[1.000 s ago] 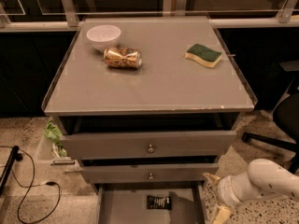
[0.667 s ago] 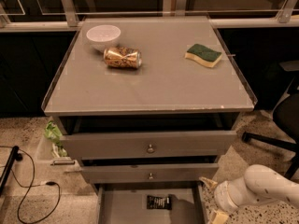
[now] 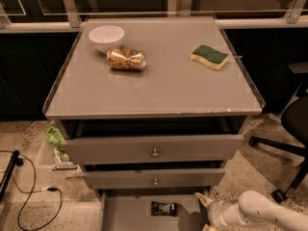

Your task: Pick rxbar chocolate from bottom drawer and place on counter

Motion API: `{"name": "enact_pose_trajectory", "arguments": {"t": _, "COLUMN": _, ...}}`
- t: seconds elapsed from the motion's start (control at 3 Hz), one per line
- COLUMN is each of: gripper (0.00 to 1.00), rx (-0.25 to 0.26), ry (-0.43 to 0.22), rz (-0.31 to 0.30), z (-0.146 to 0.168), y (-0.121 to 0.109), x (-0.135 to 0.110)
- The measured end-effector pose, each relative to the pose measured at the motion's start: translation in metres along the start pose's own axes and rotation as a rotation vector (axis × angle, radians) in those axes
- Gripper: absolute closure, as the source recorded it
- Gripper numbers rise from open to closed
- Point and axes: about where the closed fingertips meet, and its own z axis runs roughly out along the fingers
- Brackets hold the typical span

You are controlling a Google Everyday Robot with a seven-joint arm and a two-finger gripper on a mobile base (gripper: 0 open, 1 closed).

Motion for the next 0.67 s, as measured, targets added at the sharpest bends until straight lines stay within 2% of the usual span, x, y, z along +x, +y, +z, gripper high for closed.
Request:
{"name": "enact_pose_trajectory", "arguments": {"t": 0.33, "gripper": 0.0, "rx": -0.027, "ry": -0.024, "rz": 0.026, "z": 0.0218, "y": 0.015, "x": 0.0058}}
{"name": "enact_pose_trajectory", "arguments": {"t": 0.67, "gripper": 0.0, "rx": -0.027, "ry": -0.024, "rz": 0.026, "z": 0.0219, "y": 0.0151, "x": 0.0058}}
